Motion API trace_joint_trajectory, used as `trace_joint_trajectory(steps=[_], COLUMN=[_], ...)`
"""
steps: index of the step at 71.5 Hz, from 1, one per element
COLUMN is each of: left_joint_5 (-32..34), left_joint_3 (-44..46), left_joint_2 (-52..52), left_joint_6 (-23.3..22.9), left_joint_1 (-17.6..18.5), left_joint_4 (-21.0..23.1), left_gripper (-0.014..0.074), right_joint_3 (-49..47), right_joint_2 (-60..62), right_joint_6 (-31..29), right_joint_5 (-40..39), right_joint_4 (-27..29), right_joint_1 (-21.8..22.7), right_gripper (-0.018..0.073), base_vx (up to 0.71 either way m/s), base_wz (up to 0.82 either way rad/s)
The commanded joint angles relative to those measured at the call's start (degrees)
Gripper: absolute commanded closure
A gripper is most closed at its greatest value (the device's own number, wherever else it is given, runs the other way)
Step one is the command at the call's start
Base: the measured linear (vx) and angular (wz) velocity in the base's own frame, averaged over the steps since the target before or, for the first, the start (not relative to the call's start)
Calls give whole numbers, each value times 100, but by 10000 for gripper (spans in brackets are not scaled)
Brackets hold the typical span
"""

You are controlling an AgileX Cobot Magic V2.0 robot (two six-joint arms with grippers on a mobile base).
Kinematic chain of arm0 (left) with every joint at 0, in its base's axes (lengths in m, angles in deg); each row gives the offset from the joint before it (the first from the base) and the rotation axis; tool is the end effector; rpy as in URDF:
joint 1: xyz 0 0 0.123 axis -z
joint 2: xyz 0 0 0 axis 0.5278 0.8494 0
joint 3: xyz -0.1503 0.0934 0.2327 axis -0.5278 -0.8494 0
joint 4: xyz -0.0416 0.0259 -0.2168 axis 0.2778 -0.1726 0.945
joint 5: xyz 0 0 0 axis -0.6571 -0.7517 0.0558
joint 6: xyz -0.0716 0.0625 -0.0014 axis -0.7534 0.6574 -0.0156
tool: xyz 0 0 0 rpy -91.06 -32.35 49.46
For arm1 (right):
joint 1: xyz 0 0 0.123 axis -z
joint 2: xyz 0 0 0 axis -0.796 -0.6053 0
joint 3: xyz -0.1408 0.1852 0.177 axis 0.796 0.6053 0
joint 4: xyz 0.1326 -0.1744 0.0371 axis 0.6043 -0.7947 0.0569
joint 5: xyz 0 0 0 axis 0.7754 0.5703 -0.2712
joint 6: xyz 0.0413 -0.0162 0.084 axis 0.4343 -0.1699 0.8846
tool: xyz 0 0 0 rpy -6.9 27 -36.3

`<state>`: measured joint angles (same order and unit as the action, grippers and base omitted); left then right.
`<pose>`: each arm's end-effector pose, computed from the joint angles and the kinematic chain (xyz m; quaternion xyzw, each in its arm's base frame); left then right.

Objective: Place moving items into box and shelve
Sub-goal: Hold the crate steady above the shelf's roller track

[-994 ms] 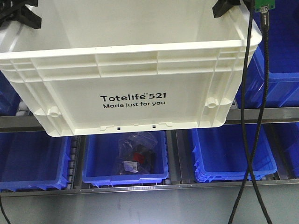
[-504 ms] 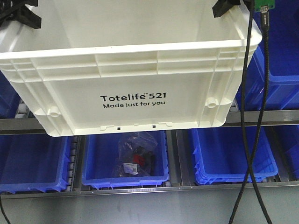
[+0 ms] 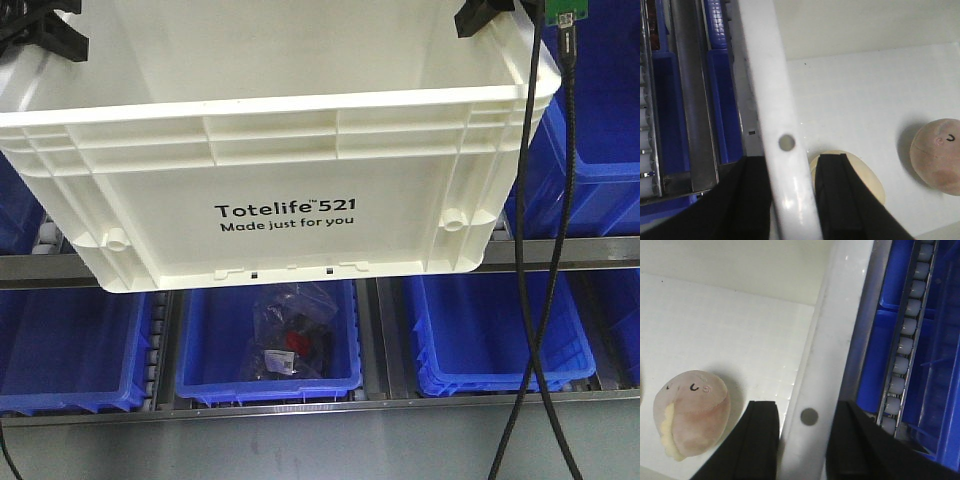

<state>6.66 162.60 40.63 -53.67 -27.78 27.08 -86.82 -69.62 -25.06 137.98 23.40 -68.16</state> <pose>0.2838 -0.0455 0.4181 0.0218 0.9311 -0.1584 0.3278 0.3231 0.1017 0.4267 -0.1530 0.9369 0.0999 0.2981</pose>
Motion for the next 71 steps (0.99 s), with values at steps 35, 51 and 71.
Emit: trace_joint_trajectory(steps=[35,51,71], left_joint_5=[707,719,717], left_joint_3=[274,274,274], left_joint_2=[-293,-293,-293], left_joint_6=[50,50,50], left_joint_1=[145,145,145], left_joint_4=[1203,1203,1203], left_gripper=[613,613,613], right_joint_3=[-254,-254,-254], right_joint_2=[376,376,337], right_joint_6=[-211,-211,-211], right_joint_5=[-431,-442,-228], right_joint_4=[944,978,972], right_joint_1=[-141,-141,-141], right_gripper=[570,570,570], base_vx=[0,0,0], base_wz=[0,0,0])
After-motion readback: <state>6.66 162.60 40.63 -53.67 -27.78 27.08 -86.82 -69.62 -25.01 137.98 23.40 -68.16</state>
